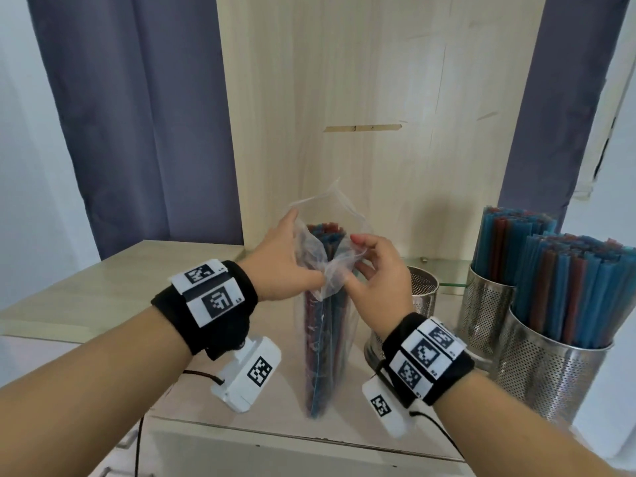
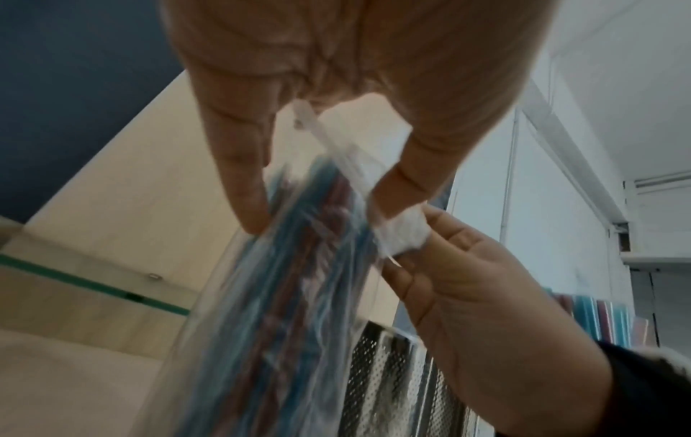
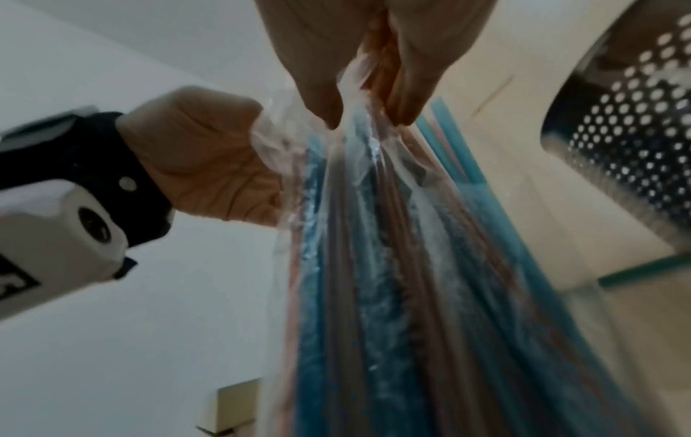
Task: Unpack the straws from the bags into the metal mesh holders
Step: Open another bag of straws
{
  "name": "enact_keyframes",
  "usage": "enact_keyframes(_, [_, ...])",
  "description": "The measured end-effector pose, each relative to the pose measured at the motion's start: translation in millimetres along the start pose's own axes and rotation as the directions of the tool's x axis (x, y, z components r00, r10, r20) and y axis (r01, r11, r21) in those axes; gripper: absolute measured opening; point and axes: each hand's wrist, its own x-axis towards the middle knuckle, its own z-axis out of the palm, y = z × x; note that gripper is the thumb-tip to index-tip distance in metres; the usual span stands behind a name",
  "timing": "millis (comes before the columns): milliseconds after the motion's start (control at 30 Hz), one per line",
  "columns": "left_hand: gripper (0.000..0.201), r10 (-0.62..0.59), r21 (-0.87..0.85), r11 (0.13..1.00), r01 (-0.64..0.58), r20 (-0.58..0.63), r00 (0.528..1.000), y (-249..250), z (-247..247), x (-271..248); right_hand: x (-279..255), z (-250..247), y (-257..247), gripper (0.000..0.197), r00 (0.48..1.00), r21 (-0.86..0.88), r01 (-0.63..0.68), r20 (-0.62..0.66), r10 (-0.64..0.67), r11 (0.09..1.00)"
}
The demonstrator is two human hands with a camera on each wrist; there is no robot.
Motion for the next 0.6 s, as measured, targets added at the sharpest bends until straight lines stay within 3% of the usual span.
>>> enact_keyframes(100, [0.111,-0.053,0.091,0.994,0.060,-0.083,0.995,-10,7,-3,-6,3,3,0.045,1.000,-0.019,-0.015,-0.017,0.015,1.000])
enact_keyframes(167, [0.106,-0.059,0.049,0.997,0.065,-0.106,0.993,-15,9,-4,-8,3,1,0.037,0.985,0.204,-0.157,-0.040,0.168,0.966])
enact_keyframes(233, [0.103,-0.043,-0.047,0.998,0.039,-0.096,0.994,-18,9,-4,-6,3,-4,0.018,0.941,0.413,-0.300,-0.021,0.339,0.860])
enact_keyframes(300, [0.104,-0.033,-0.130,0.991,0.023,-0.075,0.997,-21,9,-4,-3,1,-6,0.009,0.908,0.419,-0.373,-0.017,0.418,0.828])
enact_keyframes(367, [0.105,-0.026,-0.113,0.993,0.022,-0.036,0.999,-24,9,-5,1,0,-3,0.024,0.899,0.326,-0.416,0.012,0.437,0.849])
enact_keyframes(433, [0.110,-0.026,-0.034,0.999,0.027,0.020,0.999,-26,8,-6,6,-4,-3,0.051,0.907,0.085,-0.412,0.130,0.400,0.907])
enact_keyframes(533, [0.118,-0.059,0.101,0.994,0.046,0.126,0.990,-28,4,-5,12,-11,-7,0.089,0.885,-0.182,-0.230,0.369,0.283,0.956])
enact_keyframes(600, [0.122,-0.068,0.149,0.988,0.039,0.194,0.979,-31,3,-2,21,-16,-9,0.113,0.839,-0.411,-0.177,0.412,0.356,0.894])
